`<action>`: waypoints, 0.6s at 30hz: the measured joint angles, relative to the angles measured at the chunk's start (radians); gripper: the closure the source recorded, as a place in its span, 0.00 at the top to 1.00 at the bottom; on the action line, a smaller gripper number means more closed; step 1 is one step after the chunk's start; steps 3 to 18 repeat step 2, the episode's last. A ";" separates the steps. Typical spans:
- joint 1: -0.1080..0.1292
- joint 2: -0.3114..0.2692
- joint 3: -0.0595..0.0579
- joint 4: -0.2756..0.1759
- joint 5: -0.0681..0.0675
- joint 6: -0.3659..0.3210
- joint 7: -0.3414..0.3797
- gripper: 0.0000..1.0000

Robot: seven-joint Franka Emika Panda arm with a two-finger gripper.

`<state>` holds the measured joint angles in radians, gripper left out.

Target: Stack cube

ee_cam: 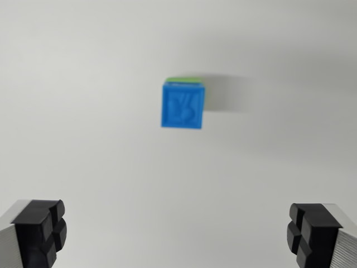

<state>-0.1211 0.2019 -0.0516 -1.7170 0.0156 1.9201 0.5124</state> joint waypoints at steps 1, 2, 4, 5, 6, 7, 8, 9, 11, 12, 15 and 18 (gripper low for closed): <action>0.000 0.000 0.000 0.000 0.000 0.000 0.000 1.00; 0.000 0.000 0.000 0.000 0.000 0.000 0.000 1.00; 0.000 0.000 0.000 0.000 0.000 0.000 0.000 1.00; 0.000 0.000 0.000 0.000 0.000 0.000 0.000 1.00; 0.000 0.000 0.000 0.000 0.000 0.000 0.000 1.00; 0.000 0.000 0.000 0.000 0.000 0.000 0.000 1.00; 0.000 0.000 0.000 0.000 0.000 0.000 0.000 1.00; 0.000 0.000 0.000 0.000 0.000 0.000 0.000 1.00; 0.000 0.000 0.000 0.000 0.000 0.000 0.000 1.00; 0.000 0.000 0.000 0.000 0.000 0.000 0.000 1.00; 0.000 0.000 0.000 0.000 0.000 0.000 0.000 1.00; 0.000 0.000 0.000 0.000 0.000 0.000 0.000 1.00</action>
